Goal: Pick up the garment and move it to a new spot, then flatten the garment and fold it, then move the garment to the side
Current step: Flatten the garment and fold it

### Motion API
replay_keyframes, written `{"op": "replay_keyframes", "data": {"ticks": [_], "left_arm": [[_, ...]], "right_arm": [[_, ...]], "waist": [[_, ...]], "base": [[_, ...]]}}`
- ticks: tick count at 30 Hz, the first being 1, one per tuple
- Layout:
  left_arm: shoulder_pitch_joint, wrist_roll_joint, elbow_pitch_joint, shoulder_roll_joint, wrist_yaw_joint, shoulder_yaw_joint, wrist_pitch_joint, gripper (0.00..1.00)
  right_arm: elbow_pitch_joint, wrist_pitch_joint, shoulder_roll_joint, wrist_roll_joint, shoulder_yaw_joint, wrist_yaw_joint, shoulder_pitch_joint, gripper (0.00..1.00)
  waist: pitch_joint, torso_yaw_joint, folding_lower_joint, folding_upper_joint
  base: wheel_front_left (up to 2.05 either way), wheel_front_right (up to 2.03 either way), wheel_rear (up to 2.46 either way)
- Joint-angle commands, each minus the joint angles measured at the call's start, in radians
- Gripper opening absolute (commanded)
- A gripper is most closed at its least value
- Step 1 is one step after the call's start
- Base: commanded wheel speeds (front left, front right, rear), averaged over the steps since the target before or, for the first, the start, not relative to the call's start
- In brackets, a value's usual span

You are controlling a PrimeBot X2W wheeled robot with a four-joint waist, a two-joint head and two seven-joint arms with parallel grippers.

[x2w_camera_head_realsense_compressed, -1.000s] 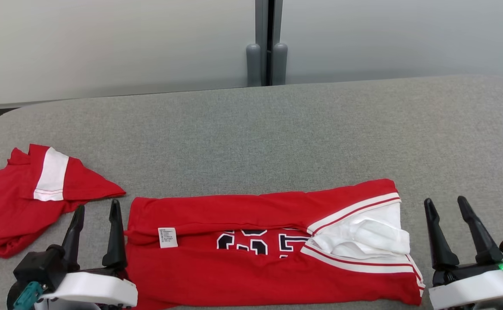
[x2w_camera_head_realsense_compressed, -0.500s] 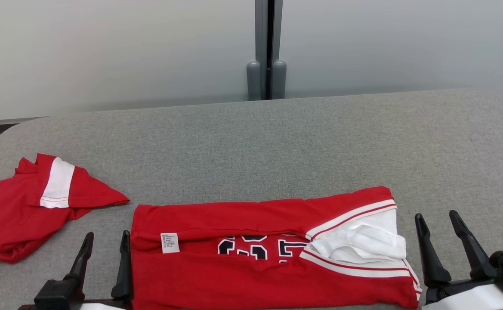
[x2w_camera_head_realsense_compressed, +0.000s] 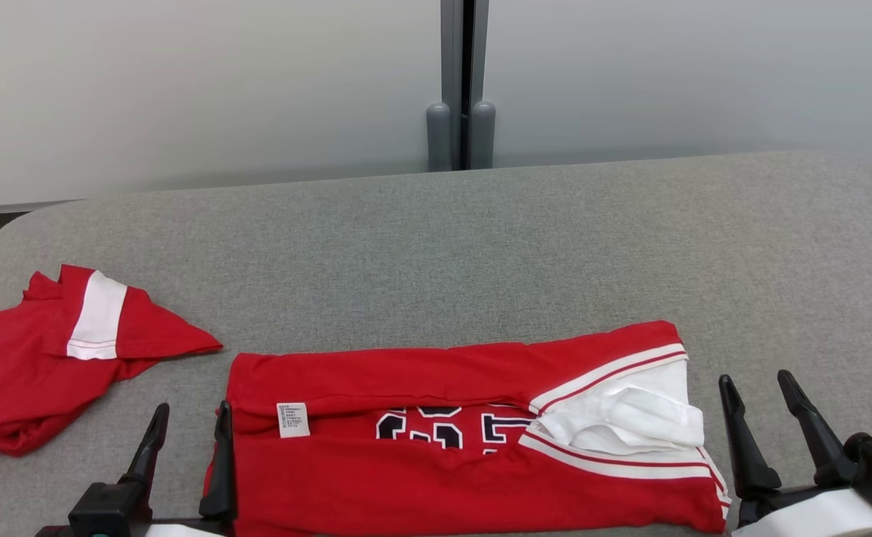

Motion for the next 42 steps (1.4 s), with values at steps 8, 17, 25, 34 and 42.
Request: {"op": "replay_keyframes", "data": {"ticks": [8, 17, 25, 34, 42], "left_arm": [[-0.082, 0.003, -0.019, 0.002, -0.002, -0.004, 0.007, 1.00], [-0.142, 0.005, 0.010, -0.012, -0.019, -0.007, 0.000, 1.00], [-0.167, 0.009, 0.030, -0.020, -0.033, -0.002, -0.005, 1.00], [-0.167, 0.012, 0.040, -0.023, -0.040, 0.014, -0.008, 1.00], [-0.160, 0.016, 0.043, -0.032, -0.057, 0.018, -0.009, 1.00]], "right_arm": [[0.216, -0.012, -0.023, 0.040, 0.023, 0.000, -0.133, 1.00], [0.524, -0.060, -0.004, 0.093, 0.079, 0.000, -0.237, 1.00], [0.681, -0.060, 0.000, 0.179, 0.225, 0.002, -0.244, 0.03], [0.682, -0.141, -0.097, 0.246, 0.259, -0.003, -0.293, 0.00], [0.676, -0.180, -0.225, 0.290, 0.192, -0.002, -0.283, 0.00]], "waist": [[0.093, 0.011, 0.0000, -0.0001], [0.153, 0.025, 0.0000, -0.0001], [0.164, 0.027, 0.0000, -0.0001], [0.157, 0.017, 0.0000, -0.0001], [0.141, 0.017, 0.0000, -0.0001]], "base": [[0.00, 0.00, 0.00], [0.00, 0.00, 0.00], [0.00, 0.00, 0.00], [0.00, 0.00, 0.00], [0.00, 0.00, 0.00]]}}
